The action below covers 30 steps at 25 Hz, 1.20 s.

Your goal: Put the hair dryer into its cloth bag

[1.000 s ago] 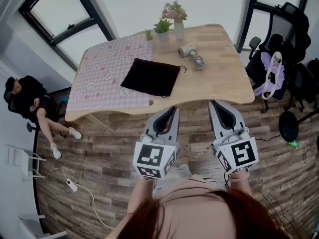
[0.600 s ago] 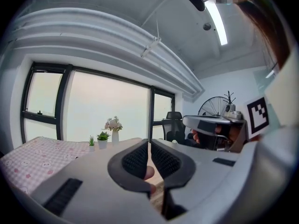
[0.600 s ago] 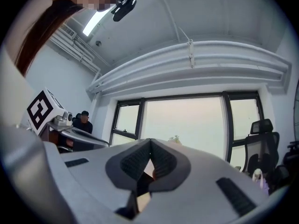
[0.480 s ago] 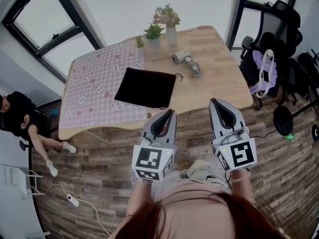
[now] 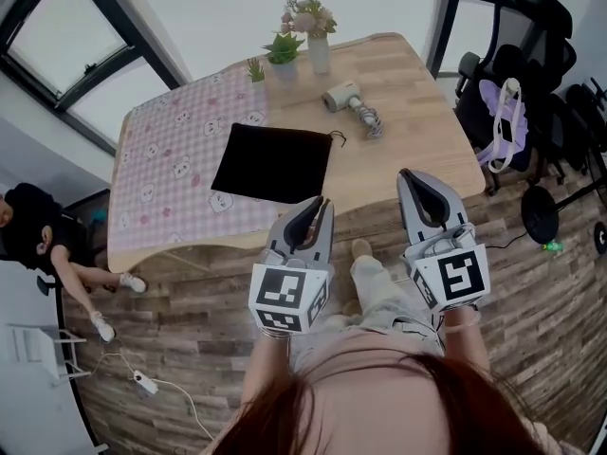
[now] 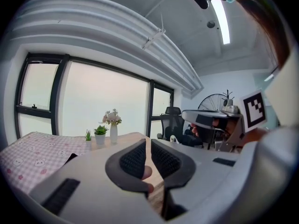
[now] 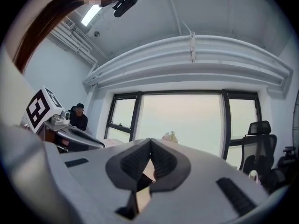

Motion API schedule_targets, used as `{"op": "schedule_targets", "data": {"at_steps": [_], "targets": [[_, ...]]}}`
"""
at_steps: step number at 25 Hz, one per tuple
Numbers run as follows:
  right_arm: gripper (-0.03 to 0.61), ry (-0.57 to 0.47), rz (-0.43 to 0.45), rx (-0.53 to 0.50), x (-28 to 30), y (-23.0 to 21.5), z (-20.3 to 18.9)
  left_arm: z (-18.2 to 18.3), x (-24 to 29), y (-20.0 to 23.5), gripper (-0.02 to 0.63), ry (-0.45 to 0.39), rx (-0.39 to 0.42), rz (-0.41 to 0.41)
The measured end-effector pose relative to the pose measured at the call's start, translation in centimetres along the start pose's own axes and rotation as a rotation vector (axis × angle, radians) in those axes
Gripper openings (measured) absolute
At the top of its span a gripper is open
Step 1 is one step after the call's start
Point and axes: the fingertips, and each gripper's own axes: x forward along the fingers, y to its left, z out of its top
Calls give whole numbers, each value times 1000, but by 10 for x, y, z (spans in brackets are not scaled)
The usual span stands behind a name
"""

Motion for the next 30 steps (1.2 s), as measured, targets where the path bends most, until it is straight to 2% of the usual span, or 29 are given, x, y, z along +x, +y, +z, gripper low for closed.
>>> {"op": "schedule_targets", "data": {"at_steps": [24,27,30], "targets": [[2,95,90,9,136,-58,-58,-17,123,79,23,126,-25,21],[38,111,101,9,151,-63,-64,-23,132,88,23,154,-22,26],[48,130,109,13,166,-67,-69,-28,141,97,31,177,-21,22]]}}
